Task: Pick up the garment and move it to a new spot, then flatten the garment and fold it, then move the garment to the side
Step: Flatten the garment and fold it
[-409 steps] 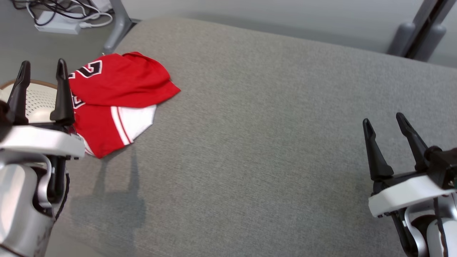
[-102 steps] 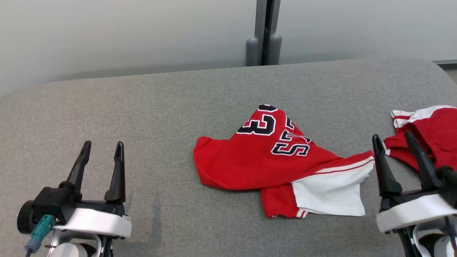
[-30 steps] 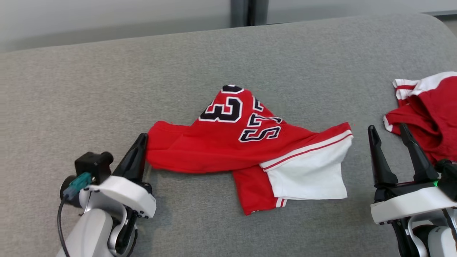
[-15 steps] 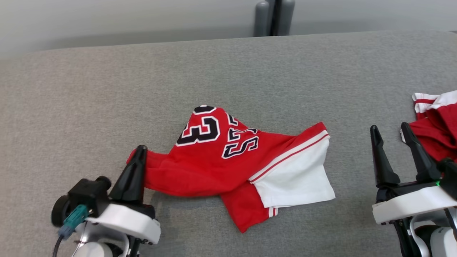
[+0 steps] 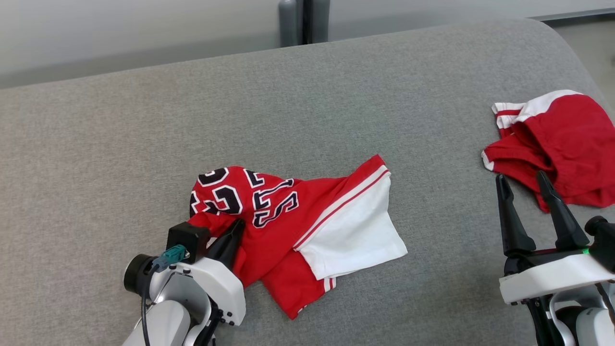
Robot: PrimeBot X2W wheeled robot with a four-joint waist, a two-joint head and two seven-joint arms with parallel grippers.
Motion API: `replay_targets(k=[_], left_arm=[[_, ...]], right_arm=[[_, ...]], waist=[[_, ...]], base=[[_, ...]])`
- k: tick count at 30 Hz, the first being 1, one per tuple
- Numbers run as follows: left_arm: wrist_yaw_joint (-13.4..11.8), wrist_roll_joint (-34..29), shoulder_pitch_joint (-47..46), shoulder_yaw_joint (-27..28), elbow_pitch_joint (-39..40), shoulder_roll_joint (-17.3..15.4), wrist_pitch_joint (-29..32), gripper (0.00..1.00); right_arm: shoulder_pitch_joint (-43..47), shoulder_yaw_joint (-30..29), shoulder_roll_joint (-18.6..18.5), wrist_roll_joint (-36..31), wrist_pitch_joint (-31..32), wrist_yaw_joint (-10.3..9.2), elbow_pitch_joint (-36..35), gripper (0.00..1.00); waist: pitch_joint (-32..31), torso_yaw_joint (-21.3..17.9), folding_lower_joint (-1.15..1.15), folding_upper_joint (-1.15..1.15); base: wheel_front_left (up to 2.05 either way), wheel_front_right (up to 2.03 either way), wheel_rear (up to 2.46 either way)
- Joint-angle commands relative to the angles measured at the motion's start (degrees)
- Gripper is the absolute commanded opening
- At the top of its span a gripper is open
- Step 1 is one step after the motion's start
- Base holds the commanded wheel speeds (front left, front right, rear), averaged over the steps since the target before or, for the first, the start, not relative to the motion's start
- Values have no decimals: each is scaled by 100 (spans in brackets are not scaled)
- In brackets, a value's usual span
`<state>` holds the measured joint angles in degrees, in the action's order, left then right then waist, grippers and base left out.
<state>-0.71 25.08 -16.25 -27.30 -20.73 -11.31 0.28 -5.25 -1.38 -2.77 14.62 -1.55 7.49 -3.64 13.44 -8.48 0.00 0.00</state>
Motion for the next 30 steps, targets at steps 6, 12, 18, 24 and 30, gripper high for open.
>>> replay_targets(k=[6, 12, 18, 24, 30], left_arm=[[58, 65, -167, 73, -224, 138, -634, 100], [-106, 22, 67, 213, 407, -3, -996, 100], [-511, -34, 329, 544, 1366, -204, -1197, 100], [-959, -33, 592, 1077, 1989, -437, -1323, 100], [-1061, 60, 1016, 1468, 2312, -710, -1422, 100]], right_arm=[[35, -108, -28, 21, -70, 0, -21, 100], [-9, -151, -31, -54, -72, 0, -72, 100], [-64, -157, -30, -208, -9, 0, -163, 100], [-31, -124, -31, -351, 90, 0, -144, 100], [107, -99, -31, -437, 133, 0, -101, 100]], waist=[[50, 47, 0, 0], [-18, 259, 0, 0], [-141, 576, 0, 0], [-338, 825, 0, 0], [-550, 918, 0, 0]], base=[[0, 0, 0], [0, 0, 0], [0, 0, 0], [0, 0, 0], [0, 0, 0]])
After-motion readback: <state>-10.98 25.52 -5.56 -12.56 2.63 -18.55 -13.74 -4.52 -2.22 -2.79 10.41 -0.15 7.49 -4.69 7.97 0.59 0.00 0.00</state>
